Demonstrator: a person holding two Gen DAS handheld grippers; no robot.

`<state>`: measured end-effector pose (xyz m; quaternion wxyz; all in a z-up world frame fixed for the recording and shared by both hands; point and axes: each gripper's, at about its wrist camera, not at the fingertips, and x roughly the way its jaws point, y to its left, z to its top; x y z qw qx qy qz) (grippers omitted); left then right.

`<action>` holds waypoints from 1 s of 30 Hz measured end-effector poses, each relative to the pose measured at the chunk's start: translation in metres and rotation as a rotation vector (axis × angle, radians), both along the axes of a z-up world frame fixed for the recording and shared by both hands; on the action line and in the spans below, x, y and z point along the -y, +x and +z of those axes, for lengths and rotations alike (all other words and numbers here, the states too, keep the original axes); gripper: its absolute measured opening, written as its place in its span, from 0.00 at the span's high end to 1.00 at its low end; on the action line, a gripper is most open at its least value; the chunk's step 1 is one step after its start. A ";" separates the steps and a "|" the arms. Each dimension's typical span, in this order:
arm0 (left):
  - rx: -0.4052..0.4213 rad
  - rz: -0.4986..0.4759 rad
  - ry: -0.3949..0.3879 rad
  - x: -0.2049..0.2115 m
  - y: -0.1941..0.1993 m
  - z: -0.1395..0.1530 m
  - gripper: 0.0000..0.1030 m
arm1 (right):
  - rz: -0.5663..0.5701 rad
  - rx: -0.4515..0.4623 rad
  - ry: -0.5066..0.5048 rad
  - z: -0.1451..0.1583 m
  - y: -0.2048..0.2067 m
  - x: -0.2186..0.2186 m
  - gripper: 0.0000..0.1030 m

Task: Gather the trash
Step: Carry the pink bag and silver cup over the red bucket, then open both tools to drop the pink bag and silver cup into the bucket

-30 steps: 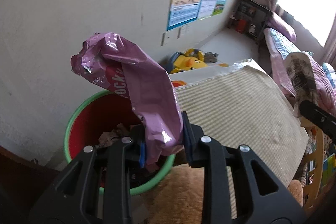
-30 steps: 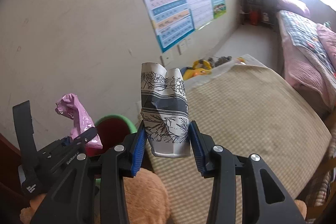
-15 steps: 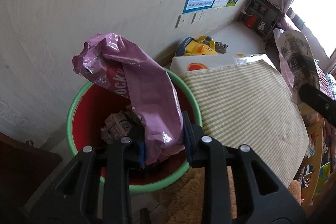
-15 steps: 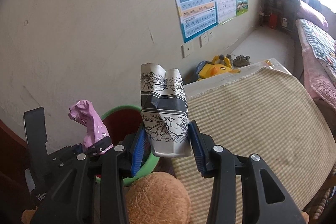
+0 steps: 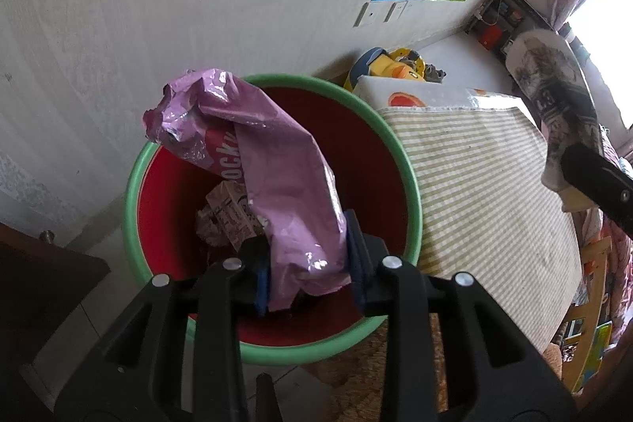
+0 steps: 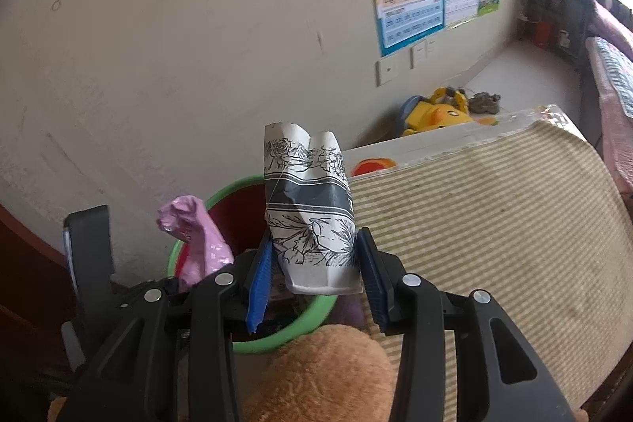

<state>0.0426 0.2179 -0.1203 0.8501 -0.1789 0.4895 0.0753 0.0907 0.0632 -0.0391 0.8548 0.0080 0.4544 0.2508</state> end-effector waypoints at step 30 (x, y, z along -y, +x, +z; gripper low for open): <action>-0.026 0.069 0.008 -0.002 0.000 -0.005 0.22 | -0.017 -0.040 0.052 -0.012 -0.004 0.020 0.52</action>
